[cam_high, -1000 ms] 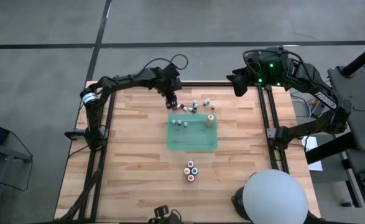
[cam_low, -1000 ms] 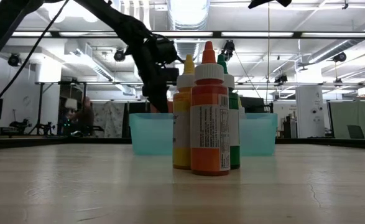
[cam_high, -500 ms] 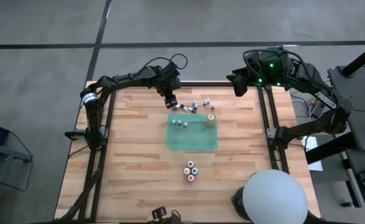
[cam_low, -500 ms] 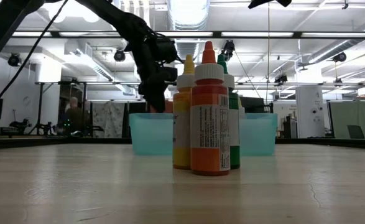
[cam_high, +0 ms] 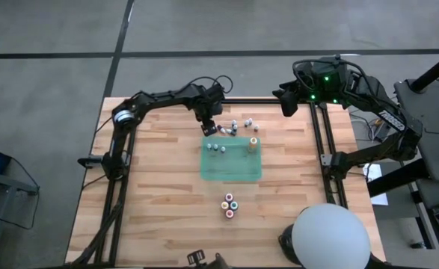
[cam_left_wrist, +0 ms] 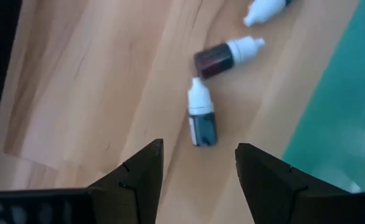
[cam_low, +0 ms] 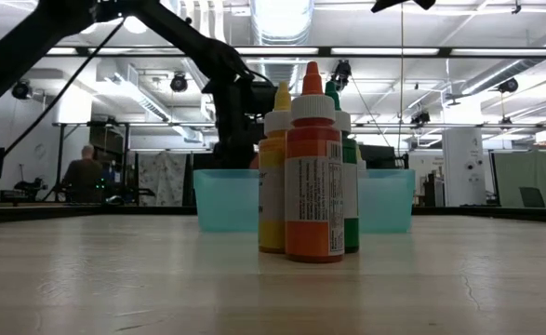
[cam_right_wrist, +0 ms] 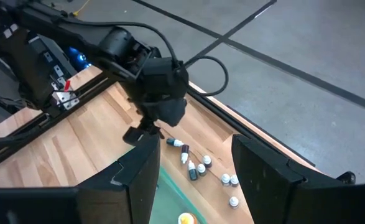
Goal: Pick & Place food coloring
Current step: Put the black small food coloring bottle into the green container
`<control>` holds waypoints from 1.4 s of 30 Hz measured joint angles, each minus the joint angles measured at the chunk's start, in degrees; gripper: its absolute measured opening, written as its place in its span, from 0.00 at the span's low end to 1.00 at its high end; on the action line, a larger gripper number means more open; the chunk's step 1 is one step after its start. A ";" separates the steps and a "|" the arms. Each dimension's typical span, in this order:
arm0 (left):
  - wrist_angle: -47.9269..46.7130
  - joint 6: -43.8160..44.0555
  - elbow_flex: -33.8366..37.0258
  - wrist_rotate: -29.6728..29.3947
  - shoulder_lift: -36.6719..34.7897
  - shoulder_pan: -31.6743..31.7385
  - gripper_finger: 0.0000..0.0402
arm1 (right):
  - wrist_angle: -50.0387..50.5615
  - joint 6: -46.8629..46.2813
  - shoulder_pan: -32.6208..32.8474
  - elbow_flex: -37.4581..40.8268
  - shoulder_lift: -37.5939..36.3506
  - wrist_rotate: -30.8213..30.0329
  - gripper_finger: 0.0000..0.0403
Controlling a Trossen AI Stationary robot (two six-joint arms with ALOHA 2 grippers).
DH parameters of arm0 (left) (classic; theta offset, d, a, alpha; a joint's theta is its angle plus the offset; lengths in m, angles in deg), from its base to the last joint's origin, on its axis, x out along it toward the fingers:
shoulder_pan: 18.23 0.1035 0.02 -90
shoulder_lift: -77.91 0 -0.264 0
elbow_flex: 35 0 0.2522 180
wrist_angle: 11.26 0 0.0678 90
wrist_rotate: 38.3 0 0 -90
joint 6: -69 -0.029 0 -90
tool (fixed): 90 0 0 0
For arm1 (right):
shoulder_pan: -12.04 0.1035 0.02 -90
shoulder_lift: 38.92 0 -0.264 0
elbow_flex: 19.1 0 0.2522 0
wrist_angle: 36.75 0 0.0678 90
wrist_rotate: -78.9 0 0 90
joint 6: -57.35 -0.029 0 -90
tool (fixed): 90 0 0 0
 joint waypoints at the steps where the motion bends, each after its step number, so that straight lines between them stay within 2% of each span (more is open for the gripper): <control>1: -0.20 -0.08 -0.14 -0.04 0.34 0.04 0.43 | 0.06 0.00 0.00 0.00 0.00 0.00 0.47; 30: 2.11 -1.14 -0.60 -0.73 6.75 -0.11 0.43 | 1.88 0.85 0.00 0.02 -0.09 0.00 0.47; 42: 2.44 -0.73 -0.60 -0.86 6.89 -0.11 0.41 | 2.62 0.85 0.00 0.02 -0.09 0.00 0.47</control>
